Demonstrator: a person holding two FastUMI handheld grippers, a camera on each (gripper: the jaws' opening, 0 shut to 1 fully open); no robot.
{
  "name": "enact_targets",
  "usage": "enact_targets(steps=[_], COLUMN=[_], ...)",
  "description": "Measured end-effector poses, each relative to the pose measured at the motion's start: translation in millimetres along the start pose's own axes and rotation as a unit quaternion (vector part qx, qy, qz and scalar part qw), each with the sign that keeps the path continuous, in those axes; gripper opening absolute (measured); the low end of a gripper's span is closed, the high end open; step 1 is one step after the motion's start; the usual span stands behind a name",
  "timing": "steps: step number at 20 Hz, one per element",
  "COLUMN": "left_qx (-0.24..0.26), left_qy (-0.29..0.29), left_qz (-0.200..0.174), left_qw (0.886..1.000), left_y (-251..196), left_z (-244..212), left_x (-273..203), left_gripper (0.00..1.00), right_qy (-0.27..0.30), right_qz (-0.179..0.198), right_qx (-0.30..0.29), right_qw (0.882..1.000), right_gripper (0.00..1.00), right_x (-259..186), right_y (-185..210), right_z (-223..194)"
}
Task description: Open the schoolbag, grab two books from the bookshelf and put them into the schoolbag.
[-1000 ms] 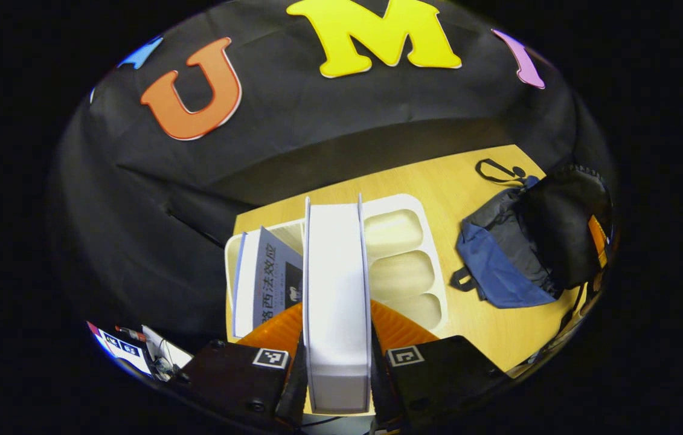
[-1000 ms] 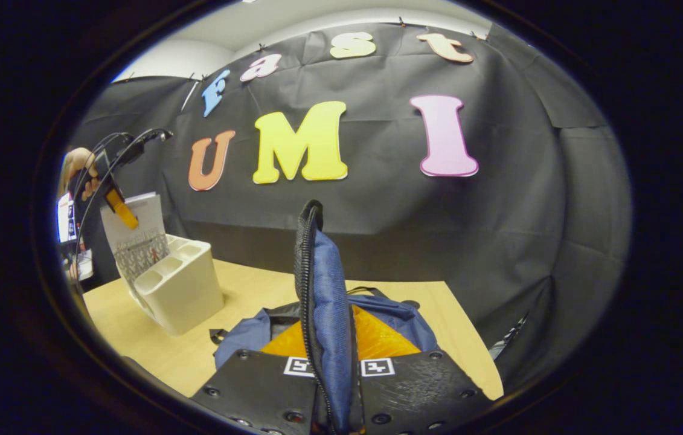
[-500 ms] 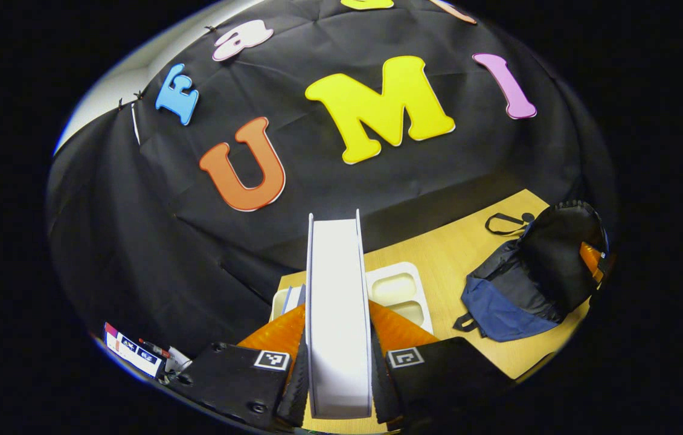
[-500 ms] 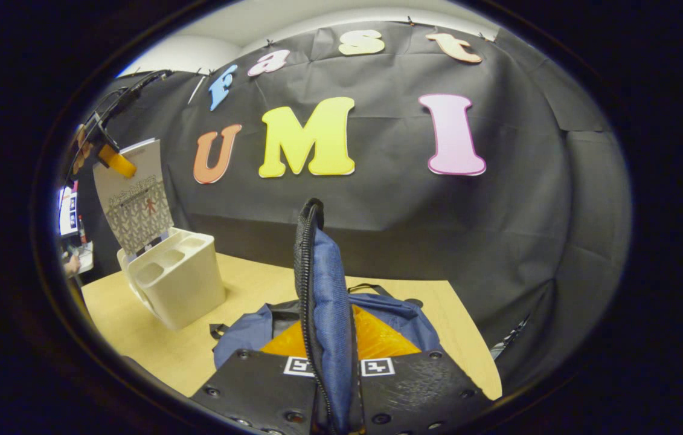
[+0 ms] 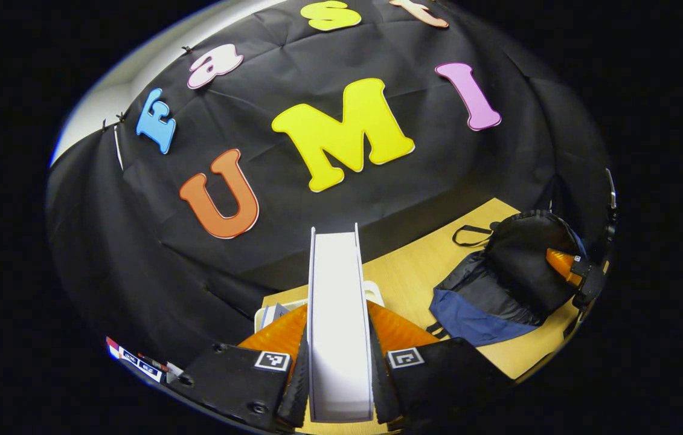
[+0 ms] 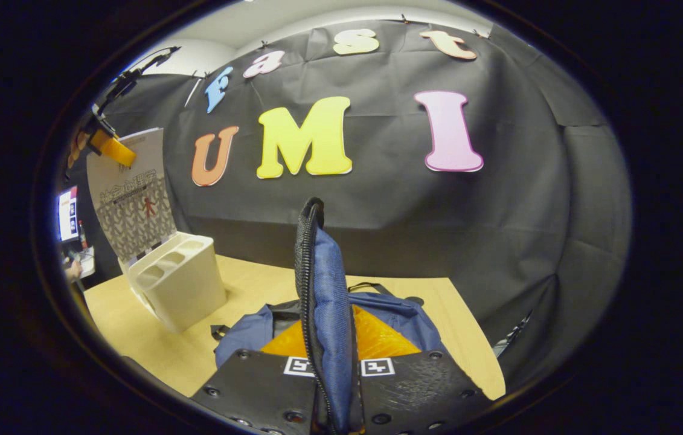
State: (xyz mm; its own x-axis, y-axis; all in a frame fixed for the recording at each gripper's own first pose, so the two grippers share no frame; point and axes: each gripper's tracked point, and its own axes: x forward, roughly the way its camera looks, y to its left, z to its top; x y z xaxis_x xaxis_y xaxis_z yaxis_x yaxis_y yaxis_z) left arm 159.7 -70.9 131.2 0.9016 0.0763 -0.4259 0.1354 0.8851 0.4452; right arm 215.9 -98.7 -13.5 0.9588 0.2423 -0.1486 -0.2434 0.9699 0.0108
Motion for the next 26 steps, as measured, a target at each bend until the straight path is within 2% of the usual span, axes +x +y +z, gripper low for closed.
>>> enact_targets(steps=[1,2,4,7,8,9,10,13,17,21,23,24,26], left_qx=[0.000,0.002,-0.001,-0.010,-0.013,-0.022,-0.028,-0.069,-0.159,-0.238,-0.297,-0.323,-0.383], left_qy=[-0.004,-0.007,-0.005,-0.020,-0.025,-0.032,-0.030,-0.008,0.021,0.043,0.056,0.064,0.078], left_qz=[-0.002,-0.008,-0.025,-0.064,-0.079,-0.096,-0.119,-0.196,-0.283,-0.325,-0.345,-0.352,-0.355], left_qw=[1.000,1.000,1.000,0.998,0.996,0.995,0.992,0.978,0.946,0.914,0.889,0.876,0.849], left_y=[-3,-9,-24,-56,-68,-82,-99,-151,-197,-214,-223,-227,-227], left_z=[3,5,6,17,21,24,24,21,14,3,-3,-7,-17], left_x=[-1,-2,-5,-5,-4,-1,2,20,46,72,83,90,105], left_gripper=[0.48,0.44,0.44,0.44,0.47,0.48,0.44,0.47,0.45,0.45,0.48,0.45,0.46], right_qy=[0.004,0.006,0.012,0.018,0.020,0.022,0.023,0.038,0.062,0.078,0.082,0.084,0.084], right_qz=[0.003,0.004,0.004,0.002,0.000,-0.005,-0.014,-0.022,-0.027,-0.031,-0.034,-0.035,-0.038], right_qx=[0.001,0.004,0.003,0.001,0.000,-0.001,0.013,0.023,0.009,-0.006,-0.013,-0.014,-0.012], right_qw=[1.000,1.000,1.000,1.000,1.000,1.000,1.000,0.999,0.998,0.996,0.996,0.996,0.996], right_gripper=[0.08,0.08,0.08,0.08,0.08,0.08,0.08,0.08,0.08,0.08,0.08,0.08,0.08], right_x=[0,1,2,3,4,5,6,9,12,20,22,24,26], right_y=[1,2,3,6,7,6,4,5,6,12,13,12,11], right_z=[-2,-3,-5,-7,-7,-7,-4,-3,0,8,12,16,26])
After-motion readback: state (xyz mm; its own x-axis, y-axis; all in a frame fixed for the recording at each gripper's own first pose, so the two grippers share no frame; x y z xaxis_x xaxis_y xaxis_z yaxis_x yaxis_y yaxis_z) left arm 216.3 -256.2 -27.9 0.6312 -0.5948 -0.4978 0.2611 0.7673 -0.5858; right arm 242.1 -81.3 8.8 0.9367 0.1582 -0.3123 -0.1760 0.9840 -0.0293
